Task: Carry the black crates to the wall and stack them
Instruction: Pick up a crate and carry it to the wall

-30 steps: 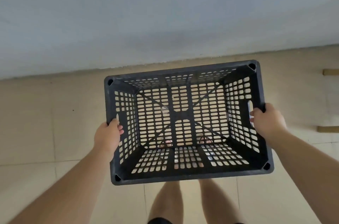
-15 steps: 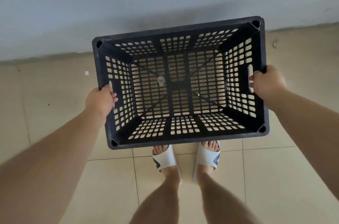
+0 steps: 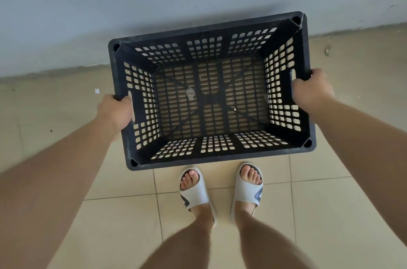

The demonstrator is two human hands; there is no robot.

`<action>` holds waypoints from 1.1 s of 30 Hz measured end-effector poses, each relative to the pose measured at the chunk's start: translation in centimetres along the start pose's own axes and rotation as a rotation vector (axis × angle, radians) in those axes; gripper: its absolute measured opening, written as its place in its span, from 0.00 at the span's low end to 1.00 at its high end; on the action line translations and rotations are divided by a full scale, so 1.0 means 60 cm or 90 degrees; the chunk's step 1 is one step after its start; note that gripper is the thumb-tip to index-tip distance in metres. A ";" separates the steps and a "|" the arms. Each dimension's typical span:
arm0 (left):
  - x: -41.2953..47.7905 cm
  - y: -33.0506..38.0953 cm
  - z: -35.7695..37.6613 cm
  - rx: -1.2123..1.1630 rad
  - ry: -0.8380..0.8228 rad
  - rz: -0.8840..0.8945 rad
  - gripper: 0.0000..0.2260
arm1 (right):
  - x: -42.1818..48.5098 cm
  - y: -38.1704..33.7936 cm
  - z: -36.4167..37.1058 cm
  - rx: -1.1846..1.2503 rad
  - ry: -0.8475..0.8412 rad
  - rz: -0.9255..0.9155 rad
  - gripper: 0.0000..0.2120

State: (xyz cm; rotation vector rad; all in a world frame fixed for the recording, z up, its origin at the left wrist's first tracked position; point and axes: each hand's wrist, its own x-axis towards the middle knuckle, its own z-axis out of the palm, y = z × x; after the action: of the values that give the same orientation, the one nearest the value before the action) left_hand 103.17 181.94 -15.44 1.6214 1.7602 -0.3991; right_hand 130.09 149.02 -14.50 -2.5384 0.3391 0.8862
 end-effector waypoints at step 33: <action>-0.945 0.222 -0.368 0.566 -0.052 0.778 0.30 | -0.847 0.013 -0.571 -0.019 0.107 0.003 0.31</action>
State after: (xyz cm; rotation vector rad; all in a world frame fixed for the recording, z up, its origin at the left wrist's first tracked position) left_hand 108.06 156.33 41.15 2.8387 0.2115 -0.6326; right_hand 109.12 136.66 41.77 -2.6482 0.3857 0.6851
